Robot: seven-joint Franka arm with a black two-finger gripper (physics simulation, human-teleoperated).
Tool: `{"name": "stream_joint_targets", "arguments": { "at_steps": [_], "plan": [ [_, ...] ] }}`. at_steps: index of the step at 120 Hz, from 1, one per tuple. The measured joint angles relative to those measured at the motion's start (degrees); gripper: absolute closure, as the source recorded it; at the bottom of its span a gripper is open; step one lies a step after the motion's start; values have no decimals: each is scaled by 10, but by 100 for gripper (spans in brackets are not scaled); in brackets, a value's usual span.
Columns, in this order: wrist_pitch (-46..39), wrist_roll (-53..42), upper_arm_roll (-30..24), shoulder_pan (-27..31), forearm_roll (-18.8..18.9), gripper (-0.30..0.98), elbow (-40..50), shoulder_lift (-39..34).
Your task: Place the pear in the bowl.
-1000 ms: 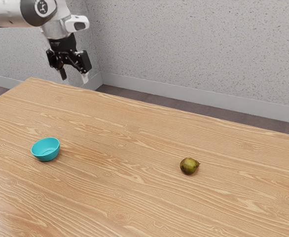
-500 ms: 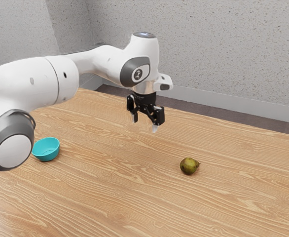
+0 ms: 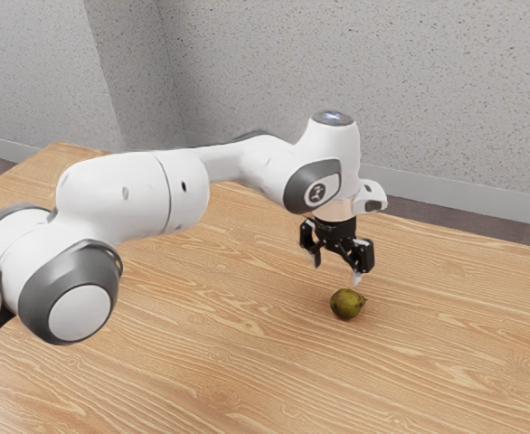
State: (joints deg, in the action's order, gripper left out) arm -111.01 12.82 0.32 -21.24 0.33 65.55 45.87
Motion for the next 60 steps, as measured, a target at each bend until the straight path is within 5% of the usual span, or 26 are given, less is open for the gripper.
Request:
{"name": "stream_joint_targets", "arguments": {
  "at_steps": [60],
  "plan": [
    [-41, 55, -4, -11, 5, 6, -18, 64]
  ]
}}
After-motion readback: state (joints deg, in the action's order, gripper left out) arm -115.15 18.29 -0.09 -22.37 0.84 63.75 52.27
